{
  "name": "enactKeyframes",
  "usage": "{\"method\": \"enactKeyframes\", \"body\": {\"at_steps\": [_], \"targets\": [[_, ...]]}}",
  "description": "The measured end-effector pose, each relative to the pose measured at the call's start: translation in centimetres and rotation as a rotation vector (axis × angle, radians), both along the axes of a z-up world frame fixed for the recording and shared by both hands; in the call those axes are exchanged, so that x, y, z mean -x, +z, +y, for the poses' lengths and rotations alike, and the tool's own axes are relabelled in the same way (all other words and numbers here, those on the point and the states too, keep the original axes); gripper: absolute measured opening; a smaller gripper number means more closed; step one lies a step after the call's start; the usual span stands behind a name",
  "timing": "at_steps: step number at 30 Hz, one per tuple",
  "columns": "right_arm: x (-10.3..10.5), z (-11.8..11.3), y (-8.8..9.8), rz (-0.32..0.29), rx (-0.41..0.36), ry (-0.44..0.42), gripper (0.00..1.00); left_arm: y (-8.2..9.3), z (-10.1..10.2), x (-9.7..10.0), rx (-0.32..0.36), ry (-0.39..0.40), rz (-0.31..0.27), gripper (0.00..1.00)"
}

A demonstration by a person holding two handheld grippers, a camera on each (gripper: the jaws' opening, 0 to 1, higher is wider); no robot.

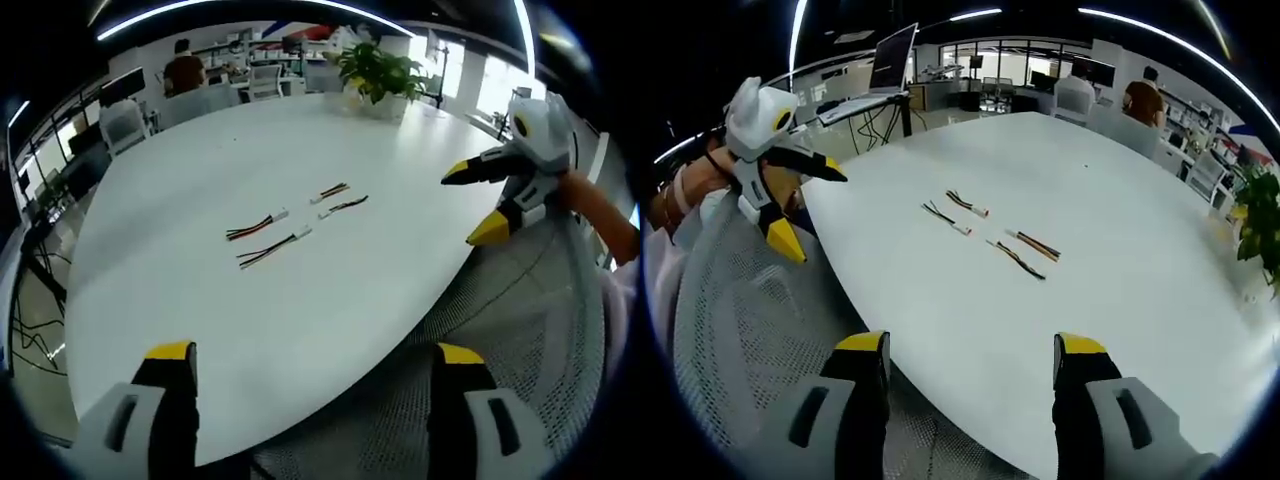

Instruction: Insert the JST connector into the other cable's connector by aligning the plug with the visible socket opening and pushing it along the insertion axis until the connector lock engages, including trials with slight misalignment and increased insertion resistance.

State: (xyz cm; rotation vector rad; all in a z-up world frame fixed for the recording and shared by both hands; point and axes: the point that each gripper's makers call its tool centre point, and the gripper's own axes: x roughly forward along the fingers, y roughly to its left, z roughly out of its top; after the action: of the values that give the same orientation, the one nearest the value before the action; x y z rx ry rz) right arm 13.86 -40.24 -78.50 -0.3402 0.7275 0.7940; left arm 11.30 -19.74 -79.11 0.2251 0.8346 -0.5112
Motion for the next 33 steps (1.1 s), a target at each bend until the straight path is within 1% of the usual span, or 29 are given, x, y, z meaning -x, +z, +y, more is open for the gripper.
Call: {"method": "enactKeyframes", "body": {"at_steps": [9,14,15,17,20,23,25,28,29,31,33], "targets": [[0.0,0.0,-0.1,0.000,0.010,0.006,0.64,0.2,-0.1,0.0,0.005,-0.005,-0.009,0.95],[0.0,0.1,0.0,0.002,-0.005,0.002,0.64,0.0,-0.2,0.0,-0.004,-0.010,-0.006,0.94],[-0.1,0.1,0.2,-0.004,-0.013,0.000,0.64,0.1,-0.2,0.0,0.000,-0.009,-0.009,0.94],[-0.2,0.1,0.3,-0.002,-0.028,-0.007,0.64,0.5,-0.1,-0.2,0.007,-0.005,-0.032,0.94],[-0.3,0.2,0.6,-0.007,-0.041,-0.016,0.64,0.6,-0.1,-0.2,0.031,0.004,-0.027,0.94],[-0.4,0.2,0.8,-0.019,-0.051,-0.018,0.64,0.9,-0.2,-0.4,0.048,0.008,-0.039,0.94],[-0.5,0.2,0.9,-0.021,-0.052,-0.021,0.63,0.9,-0.2,-0.4,0.056,0.013,-0.031,0.93],[-0.5,0.2,0.9,-0.025,-0.049,-0.021,0.63,0.9,-0.2,-0.5,0.045,0.011,-0.036,0.93],[-0.5,0.2,0.9,-0.025,-0.047,-0.020,0.63,0.8,0.1,-0.7,0.019,0.015,-0.051,0.92],[-0.5,0.2,0.8,-0.025,-0.045,-0.019,0.63,0.7,0.1,-0.7,0.004,0.013,-0.052,0.92],[-0.5,0.2,0.8,-0.025,-0.044,-0.017,0.63,0.8,0.0,-0.6,0.008,0.004,-0.050,0.91]]}}
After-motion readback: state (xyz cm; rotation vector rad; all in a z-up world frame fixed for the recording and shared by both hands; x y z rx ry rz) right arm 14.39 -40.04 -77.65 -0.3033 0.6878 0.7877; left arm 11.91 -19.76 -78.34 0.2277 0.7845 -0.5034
